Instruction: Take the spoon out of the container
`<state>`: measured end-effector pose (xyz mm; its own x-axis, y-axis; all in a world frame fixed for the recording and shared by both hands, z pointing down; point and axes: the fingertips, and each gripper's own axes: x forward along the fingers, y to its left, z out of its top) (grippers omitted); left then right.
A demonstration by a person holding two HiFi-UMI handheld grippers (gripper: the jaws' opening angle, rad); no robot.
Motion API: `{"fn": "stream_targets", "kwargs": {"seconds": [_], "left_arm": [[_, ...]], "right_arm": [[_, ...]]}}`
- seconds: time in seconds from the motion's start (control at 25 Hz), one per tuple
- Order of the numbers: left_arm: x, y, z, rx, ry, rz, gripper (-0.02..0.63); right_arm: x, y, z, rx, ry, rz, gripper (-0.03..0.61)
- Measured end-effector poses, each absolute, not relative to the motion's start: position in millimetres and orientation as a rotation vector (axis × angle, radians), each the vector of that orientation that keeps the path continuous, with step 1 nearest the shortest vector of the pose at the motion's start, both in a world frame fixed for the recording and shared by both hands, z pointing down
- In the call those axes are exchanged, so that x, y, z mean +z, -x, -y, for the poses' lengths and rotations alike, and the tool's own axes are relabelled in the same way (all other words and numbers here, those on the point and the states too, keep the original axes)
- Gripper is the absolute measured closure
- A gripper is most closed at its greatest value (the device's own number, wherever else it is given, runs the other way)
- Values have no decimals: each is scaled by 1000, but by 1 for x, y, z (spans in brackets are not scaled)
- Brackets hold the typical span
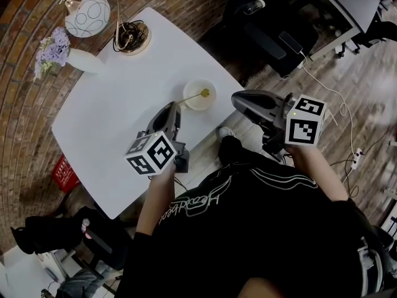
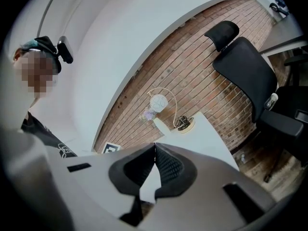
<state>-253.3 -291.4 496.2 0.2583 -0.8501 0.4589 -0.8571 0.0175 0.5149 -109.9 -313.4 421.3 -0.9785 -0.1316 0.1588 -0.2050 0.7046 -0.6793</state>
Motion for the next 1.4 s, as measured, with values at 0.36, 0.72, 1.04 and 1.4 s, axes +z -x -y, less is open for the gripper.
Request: {"fn": "stream_targets", "kwargs": {"seconds": [0.36, 0.72, 1.04, 1.4], "left_arm": [[444, 259, 261, -108, -1848, 1591, 606], [395, 249, 215, -129, -1953, 1602, 606], [374, 229, 172, -135, -2019, 1545, 606], [365, 207, 134, -110, -2073, 1500, 606]], "right_arm": [[408, 105, 290, 1080, -303, 2830, 581], [390, 100, 253, 1000, -295, 2869, 581], [375, 99, 212, 858, -251, 2902, 581], [369, 98, 183, 834, -237, 2923, 581]]}}
